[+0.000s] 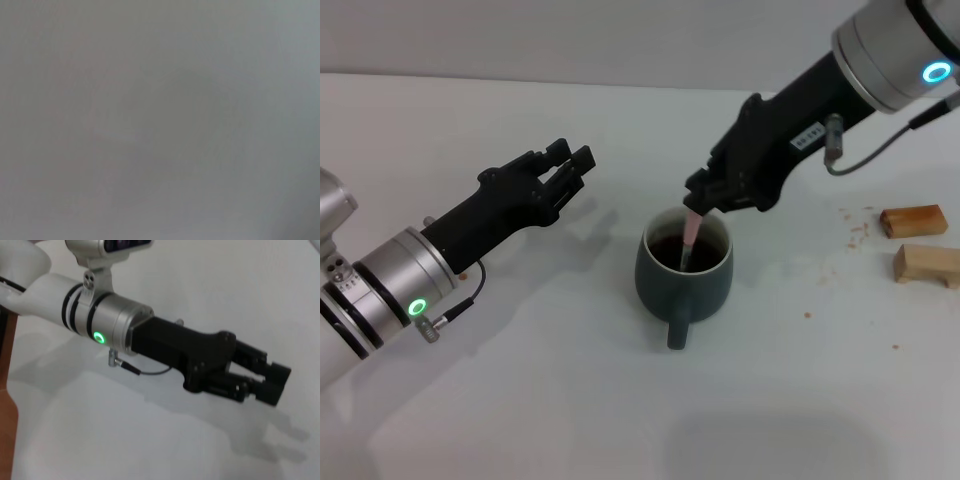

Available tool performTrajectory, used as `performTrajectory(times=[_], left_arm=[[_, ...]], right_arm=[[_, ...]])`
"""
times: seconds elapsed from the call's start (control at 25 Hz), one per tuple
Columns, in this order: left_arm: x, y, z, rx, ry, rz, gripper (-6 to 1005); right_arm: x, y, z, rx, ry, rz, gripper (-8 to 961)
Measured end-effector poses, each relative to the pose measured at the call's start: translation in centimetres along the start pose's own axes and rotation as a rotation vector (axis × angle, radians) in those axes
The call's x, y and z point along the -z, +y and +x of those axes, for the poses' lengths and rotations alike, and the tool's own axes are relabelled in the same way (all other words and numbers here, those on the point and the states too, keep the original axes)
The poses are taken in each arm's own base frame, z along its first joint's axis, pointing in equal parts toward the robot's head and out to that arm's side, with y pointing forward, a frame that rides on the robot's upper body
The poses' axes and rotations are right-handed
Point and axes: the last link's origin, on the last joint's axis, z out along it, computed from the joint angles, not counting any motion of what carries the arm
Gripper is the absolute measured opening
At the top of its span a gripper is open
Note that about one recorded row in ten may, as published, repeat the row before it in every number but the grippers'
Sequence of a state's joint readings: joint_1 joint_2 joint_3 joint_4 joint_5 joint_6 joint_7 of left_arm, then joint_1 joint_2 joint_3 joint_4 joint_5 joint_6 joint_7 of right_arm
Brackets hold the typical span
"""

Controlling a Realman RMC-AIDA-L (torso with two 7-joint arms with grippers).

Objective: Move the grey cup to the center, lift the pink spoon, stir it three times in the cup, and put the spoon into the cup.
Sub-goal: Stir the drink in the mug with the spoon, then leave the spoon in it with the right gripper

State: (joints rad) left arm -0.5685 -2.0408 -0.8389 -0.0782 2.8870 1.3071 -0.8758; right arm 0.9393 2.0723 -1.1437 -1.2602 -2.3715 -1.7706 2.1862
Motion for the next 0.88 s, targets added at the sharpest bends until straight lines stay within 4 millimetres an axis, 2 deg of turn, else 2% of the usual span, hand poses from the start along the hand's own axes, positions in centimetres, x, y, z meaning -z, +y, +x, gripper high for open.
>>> performTrajectory(times=[0.28,0.64,0.88], left_arm=[[0.1,0.0,-0.1,0.003,0.0,0.001,347],[0.3,-0.1,-0.1,0.003,0.0,0.002,345],[0.7,0.0,-0.2,0.007,0.005,0.003,344]], right_arm=[[0.5,-1.0,1.3,-0.076,0.019,0.064,87],[0.1,-2.5,0.1,-0.086,-0.013,0.144,87],[-0.7,-2.6,-1.2,-0.052,-0.035,0.145,88]])
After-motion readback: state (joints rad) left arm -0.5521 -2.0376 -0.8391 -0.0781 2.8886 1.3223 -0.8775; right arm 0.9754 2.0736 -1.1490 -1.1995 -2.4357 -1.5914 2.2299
